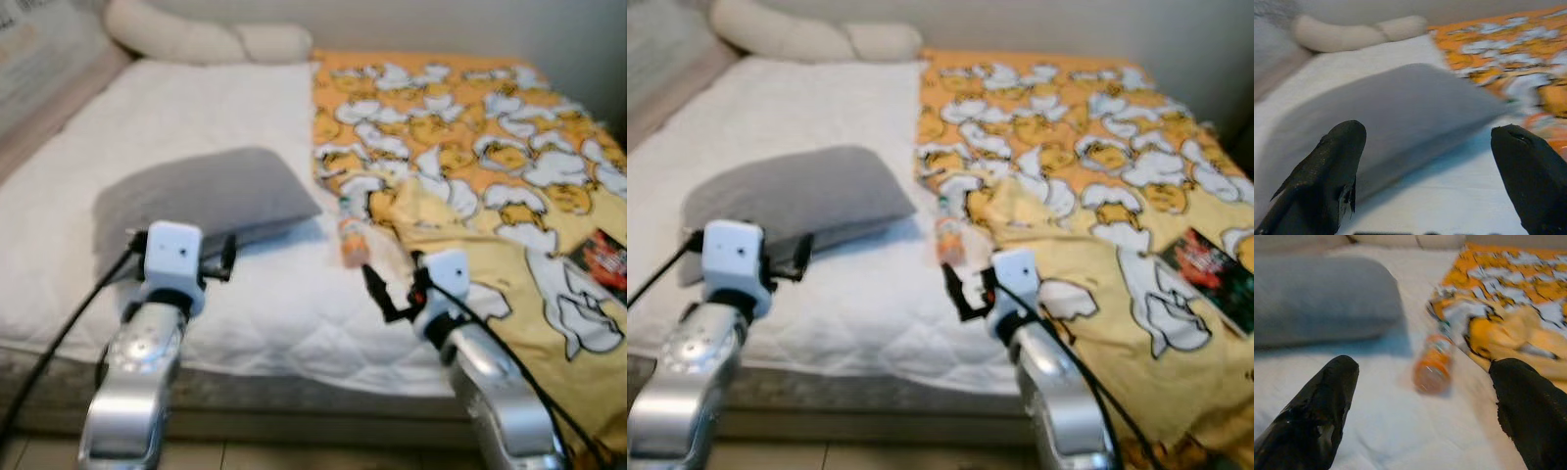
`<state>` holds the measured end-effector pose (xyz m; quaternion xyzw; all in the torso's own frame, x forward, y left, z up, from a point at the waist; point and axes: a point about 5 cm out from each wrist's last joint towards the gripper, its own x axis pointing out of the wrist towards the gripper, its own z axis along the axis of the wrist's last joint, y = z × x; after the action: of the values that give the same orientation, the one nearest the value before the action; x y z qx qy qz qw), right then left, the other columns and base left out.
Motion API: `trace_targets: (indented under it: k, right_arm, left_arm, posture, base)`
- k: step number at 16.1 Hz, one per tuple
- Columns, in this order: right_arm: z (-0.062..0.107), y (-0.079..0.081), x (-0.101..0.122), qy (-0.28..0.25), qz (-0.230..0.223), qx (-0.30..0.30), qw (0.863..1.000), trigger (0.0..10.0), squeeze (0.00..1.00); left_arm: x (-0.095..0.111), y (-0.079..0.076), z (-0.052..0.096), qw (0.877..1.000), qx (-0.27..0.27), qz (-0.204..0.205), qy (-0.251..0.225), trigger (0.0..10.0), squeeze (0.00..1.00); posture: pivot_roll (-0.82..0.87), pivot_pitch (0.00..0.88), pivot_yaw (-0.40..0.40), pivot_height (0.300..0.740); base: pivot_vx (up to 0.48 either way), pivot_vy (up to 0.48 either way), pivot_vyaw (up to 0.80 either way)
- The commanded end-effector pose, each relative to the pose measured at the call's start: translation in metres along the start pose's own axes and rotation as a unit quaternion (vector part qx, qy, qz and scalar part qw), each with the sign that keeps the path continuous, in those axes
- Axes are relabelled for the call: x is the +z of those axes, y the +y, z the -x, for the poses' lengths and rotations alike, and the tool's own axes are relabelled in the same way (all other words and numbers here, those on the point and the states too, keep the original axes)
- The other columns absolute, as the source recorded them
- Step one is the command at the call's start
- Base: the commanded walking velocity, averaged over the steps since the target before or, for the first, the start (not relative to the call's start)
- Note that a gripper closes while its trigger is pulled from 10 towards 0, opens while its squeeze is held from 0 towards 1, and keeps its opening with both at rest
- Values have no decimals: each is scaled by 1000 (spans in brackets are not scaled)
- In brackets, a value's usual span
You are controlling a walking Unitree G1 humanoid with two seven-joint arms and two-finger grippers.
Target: Clean up the room
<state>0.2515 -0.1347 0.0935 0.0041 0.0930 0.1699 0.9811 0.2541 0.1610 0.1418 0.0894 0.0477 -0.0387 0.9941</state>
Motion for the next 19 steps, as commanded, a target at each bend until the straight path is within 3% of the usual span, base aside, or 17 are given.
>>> trace_targets:
  k: [1,19]
  right_arm:
    - [-3,1,6,-11,0,-2,1000,10000,0]
    - [-6,-6,-1,9,-22,-43,999,10000,0]
  left_arm:
    - [3,3,0,1000,2,-7,-6,10000,0]
    - [3,1,1,1000,-10,-9,-3,10000,0]
  posture:
    - [-35,0,-20,740]
    - [-27,0,-11,740]
  base:
    - [281,0,0]
    - [271,0,0]
